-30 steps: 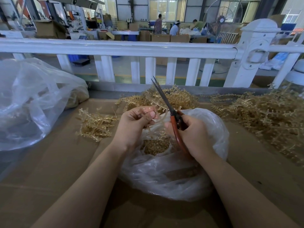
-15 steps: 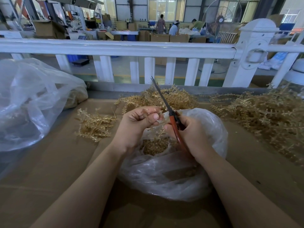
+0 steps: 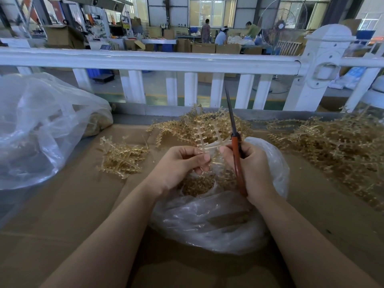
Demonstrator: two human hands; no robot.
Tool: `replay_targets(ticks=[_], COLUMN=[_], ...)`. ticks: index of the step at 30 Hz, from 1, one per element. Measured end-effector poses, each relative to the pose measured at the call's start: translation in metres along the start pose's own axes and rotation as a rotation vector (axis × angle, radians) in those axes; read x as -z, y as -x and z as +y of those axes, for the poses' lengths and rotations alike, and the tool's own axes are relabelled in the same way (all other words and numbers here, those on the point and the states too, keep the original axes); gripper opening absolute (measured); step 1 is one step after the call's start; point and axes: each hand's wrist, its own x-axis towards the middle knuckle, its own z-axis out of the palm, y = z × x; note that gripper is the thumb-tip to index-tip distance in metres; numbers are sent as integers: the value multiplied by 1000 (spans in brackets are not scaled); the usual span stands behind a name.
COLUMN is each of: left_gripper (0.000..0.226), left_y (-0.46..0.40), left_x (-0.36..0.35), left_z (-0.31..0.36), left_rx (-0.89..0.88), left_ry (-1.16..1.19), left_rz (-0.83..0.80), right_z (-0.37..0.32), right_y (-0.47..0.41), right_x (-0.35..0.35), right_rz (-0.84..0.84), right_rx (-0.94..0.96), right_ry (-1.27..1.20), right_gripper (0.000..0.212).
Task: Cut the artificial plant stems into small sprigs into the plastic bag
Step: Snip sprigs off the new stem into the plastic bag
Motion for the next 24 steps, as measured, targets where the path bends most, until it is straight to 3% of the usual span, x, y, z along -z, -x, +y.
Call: replay_targets(ticks=[4,8,17,24], left_gripper=[22,20,11,10], left_y=[-1,-2,-3,-5], left_x=[3,5,5,8], left_z=[0,3,3,3], left_rx=[-44,-54,-36,-86], left_ry=[175,336,401,503], left_rz=[154,285,337,339], right_z=[-1,1,2,7], right_y=[2,3,7,4], right_x=[-2,-3,-3,-1], right_rz=[8,12,16,-11], right_rx=[30,33,102,139], right_ry=[68,193,406,497], right_gripper=[18,36,65,47])
